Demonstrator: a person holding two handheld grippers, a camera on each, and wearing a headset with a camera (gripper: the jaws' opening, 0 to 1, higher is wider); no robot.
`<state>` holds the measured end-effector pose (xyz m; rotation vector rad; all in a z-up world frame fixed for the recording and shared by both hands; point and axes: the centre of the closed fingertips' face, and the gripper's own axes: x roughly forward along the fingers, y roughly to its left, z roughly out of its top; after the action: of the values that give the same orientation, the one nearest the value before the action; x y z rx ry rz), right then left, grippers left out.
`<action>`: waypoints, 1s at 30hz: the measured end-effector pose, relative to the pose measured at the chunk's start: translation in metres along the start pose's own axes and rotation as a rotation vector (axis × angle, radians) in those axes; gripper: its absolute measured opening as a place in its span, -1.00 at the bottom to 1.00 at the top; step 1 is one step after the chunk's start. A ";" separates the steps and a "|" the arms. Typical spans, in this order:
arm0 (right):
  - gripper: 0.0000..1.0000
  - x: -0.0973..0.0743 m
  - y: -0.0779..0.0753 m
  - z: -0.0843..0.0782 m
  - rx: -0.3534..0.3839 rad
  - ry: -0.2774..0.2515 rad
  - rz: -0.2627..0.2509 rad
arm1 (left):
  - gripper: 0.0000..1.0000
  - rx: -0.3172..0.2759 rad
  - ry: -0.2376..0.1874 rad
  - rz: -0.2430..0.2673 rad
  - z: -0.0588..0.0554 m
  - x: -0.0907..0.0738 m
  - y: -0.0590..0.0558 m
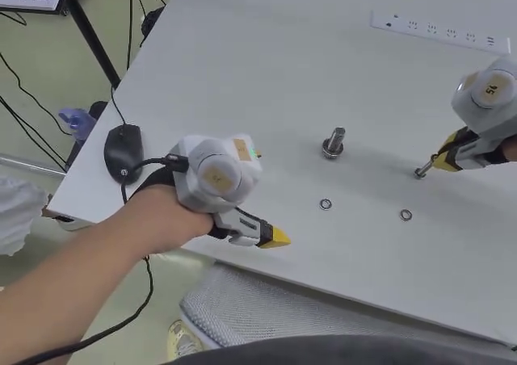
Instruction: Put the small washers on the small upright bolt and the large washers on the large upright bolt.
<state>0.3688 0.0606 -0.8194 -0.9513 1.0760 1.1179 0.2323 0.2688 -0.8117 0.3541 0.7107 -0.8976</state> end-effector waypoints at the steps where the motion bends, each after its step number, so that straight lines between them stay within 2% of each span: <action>1: -0.74 0.001 0.000 0.000 -0.002 0.002 0.002 | 0.68 0.001 0.000 0.000 0.000 0.000 0.000; 17: -0.74 0.023 0.004 -0.005 -0.027 0.041 0.021 | 0.66 -0.006 0.000 -0.001 -0.002 -0.001 0.002; 30: -0.74 0.043 0.006 -0.008 -0.037 0.066 0.037 | 0.64 -0.024 0.004 0.017 -0.008 -0.003 0.006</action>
<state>0.3659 0.0627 -0.8630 -1.0073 1.1337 1.1468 0.2331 0.2786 -0.8159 0.3402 0.7212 -0.8713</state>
